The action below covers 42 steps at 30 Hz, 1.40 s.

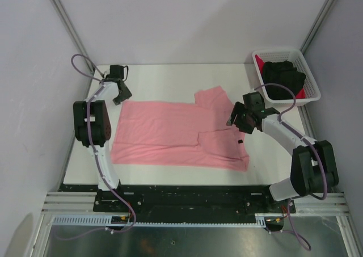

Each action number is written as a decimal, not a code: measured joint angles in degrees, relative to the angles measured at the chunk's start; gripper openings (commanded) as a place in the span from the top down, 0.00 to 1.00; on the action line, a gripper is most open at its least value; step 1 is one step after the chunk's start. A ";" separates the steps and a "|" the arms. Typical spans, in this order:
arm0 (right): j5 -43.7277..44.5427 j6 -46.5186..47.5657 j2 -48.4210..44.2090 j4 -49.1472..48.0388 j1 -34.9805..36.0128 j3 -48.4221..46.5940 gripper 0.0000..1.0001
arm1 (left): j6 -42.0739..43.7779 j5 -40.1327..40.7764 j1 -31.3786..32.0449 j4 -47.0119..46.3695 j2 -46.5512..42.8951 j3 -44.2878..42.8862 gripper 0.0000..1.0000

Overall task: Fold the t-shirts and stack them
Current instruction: Fold the flattened tshirt in 1/3 of the way, then grap the side of the flattened tshirt furthest away from the robot with both arms

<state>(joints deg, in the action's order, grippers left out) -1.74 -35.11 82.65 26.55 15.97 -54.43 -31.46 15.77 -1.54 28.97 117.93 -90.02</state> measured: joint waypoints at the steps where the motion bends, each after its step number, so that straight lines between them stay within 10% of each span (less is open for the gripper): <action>1: 0.00 0.09 0.48 -0.44 0.02 -0.15 0.32 | -0.02 0.02 -0.04 0.02 1.40 -1.42 0.51; 22: -0.92 1.20 10.03 -3.32 -0.46 -6.10 0.32 | -6.19 2.38 -0.09 6.60 11.15 -11.85 0.62; 42: -0.66 4.55 26.34 -7.13 -4.68 -23.52 0.31 | -5.97 3.58 -0.13 11.78 15.39 -19.21 1.00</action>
<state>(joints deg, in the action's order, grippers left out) -2.39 -30.57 108.99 19.42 11.29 -77.95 -37.43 19.35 -1.67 40.75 133.32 -109.23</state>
